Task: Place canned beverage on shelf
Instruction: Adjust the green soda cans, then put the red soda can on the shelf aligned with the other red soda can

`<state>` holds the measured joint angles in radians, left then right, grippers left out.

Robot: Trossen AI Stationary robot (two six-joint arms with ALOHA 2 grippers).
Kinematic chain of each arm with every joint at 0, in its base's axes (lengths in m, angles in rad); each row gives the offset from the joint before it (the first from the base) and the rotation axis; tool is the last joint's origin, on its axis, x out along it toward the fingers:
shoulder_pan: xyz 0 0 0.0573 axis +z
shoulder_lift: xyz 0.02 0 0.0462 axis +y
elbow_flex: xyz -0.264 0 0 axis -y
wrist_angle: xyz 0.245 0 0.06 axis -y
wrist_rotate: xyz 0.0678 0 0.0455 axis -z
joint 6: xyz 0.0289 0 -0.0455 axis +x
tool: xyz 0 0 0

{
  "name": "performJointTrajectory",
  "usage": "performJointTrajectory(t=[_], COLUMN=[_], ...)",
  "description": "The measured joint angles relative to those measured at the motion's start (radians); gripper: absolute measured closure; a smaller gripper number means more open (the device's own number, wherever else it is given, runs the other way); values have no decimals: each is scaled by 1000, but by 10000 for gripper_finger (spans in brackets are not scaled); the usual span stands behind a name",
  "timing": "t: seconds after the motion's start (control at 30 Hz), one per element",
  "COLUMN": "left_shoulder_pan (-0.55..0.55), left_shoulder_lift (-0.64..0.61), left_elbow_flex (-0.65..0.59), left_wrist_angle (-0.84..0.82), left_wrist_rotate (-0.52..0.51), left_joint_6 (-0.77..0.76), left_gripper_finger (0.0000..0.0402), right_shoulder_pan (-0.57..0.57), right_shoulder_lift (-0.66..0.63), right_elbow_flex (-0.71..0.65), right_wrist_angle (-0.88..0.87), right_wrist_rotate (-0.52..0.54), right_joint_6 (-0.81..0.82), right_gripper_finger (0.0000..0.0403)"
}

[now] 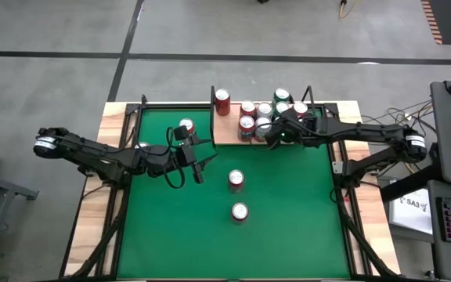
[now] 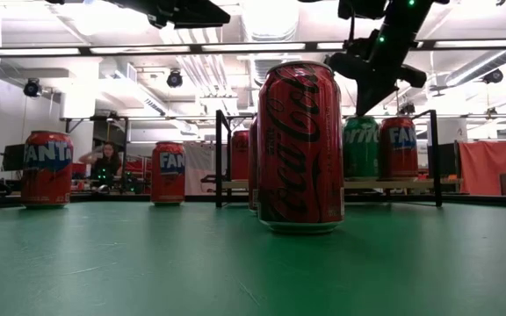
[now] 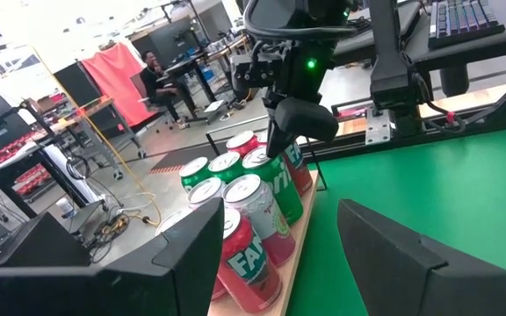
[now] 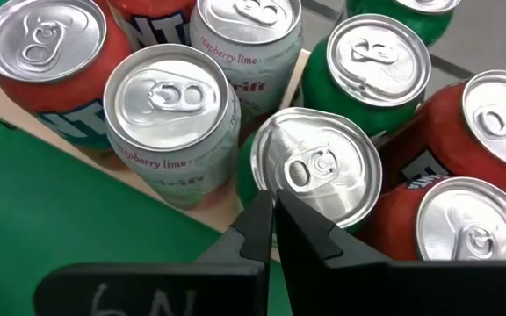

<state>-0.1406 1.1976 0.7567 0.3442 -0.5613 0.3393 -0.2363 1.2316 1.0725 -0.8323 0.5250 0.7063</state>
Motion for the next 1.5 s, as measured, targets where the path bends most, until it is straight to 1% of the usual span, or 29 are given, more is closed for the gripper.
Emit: performJointTrajectory(t=[0.23, 0.43, 0.57, 0.6, 0.67, 0.83, 0.9, 0.97, 1.07, 1.17, 1.23, 1.4, 1.5], left_shoulder_pan=[0, 0, -1, -1, -1, 18, 33, 54, 108, 181, 236, 361, 415], left_shoulder_lift=[0, 0, 0, 0, 0, 9, 15, 18, 18, 12, 11, 13, 12], left_elbow_flex=[0, 3, 52, 77, 142, 330, 381, 413, 428, 408, 384, 330, 327], left_wrist_angle=[4, 13, -61, -108, -255, -723, -889, -1003, -1098, -1116, -1115, -1108, -1079], left_wrist_rotate=[0, 1, -8, -24, -55, -59, -36, 14, 142, 271, 334, 361, 369], left_joint_6=[0, 0, -16, -23, -50, -146, -161, -165, -157, -131, -110, -40, 13], left_gripper_finger=[194, 194, 194, 194, 194, 194, 194, 194, 194, 194, 194, 194, 194], right_shoulder_pan=[0, 6, 44, 61, 103, 220, 267, 307, 363, 416, 445, 485, 488], right_shoulder_lift=[-36, -107, -159, -167, -181, -184, -183, -185, -190, -190, -190, -190, -190], right_elbow_flex=[-2, -2, -2, -2, -2, -3, -3, -4, -4, -7, -15, -46, -64], right_wrist_angle=[-3, 5, 71, 95, 142, 213, 224, 224, 225, 241, 253, 313, 326], right_wrist_rotate=[-9, -1, -1, -1, 0, 7, 22, 26, 32, 72, 95, 113, 113], right_joint_6=[-10, -37, -102, -124, -160, -239, -261, -270, -274, -292, -302, -313, -313], right_gripper_finger=[394, 394, 394, 394, 394, 394, 394, 394, 394, 394, 394, 394, 394])
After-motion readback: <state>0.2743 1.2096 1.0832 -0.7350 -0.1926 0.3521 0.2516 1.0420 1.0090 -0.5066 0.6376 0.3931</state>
